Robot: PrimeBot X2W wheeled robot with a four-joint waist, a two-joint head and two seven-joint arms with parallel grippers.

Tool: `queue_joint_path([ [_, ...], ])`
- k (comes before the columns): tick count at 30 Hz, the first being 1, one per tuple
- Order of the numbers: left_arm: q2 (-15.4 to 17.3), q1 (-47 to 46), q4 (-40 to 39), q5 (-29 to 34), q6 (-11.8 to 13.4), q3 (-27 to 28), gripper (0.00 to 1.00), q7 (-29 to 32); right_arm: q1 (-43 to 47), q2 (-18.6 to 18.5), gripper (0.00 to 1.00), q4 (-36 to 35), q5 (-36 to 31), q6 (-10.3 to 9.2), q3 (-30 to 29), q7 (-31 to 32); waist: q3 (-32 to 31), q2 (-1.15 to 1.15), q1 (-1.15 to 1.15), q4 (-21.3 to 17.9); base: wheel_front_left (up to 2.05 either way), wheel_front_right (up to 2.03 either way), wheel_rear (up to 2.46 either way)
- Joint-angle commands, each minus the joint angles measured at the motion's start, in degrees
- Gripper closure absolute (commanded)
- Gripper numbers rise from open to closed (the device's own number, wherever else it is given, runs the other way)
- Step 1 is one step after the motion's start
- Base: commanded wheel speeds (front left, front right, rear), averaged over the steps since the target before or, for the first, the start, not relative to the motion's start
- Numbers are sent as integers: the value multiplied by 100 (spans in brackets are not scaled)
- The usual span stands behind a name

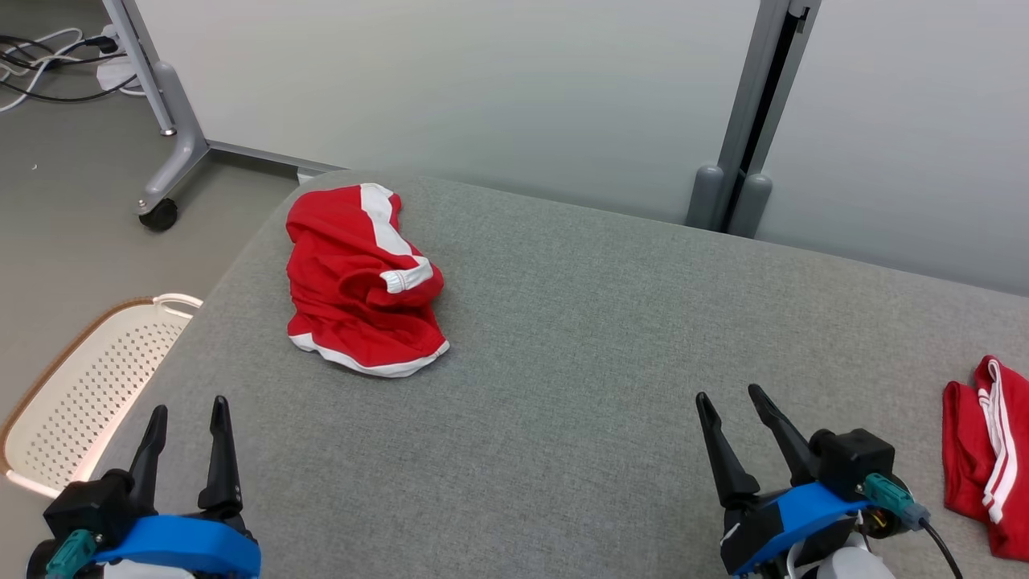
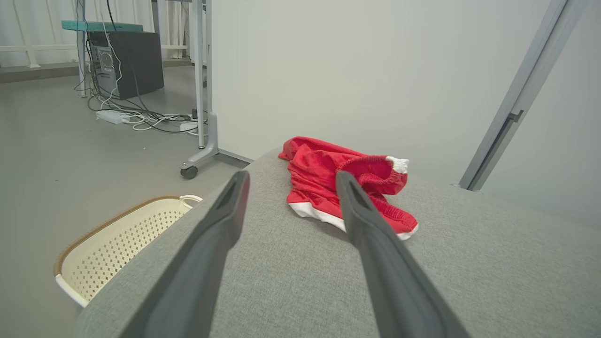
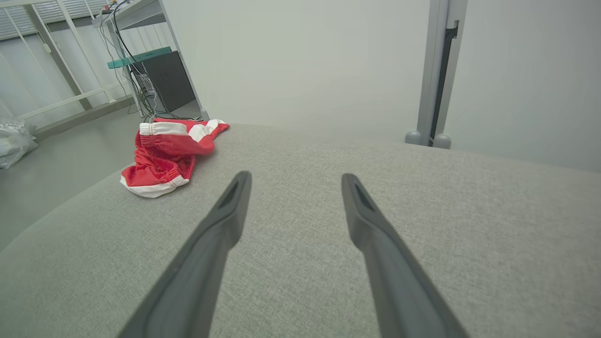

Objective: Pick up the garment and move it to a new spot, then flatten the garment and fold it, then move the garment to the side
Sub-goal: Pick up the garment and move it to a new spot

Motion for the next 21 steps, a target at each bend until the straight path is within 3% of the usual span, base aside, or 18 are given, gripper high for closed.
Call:
queue_joint_path([
  [1, 27, -143, -31, -23, -8, -25, 0, -12, -113, 9, 0, 2, -20, 1, 24, -26, 24, -1, 0, -34, 0, 0, 0],
  [7, 287, -564, -269, -387, -9, -316, 0, 218, -185, 14, 0, -25, -39, 1, 26, -25, 177, -1, 0, -246, 0, 0, 0],
  [15, 1063, -1787, 11, -1532, -9, -576, 0, 2016, -436, 107, 0, -41, -97, 1, 66, -23, 645, -1, 0, -808, 0, 0, 0],
  [17, 1427, -2010, 178, -1478, -9, -759, 0, 2439, -510, 124, 0, -29, -116, 1, 116, -23, 788, -1, 0, -991, 0, 0, 0],
  [21, 1639, -2363, 480, -2172, -9, -951, 0, 3278, -625, 143, 0, -16, -113, 1, 153, -23, 1021, -1, 0, -1331, 0, 0, 0],
])
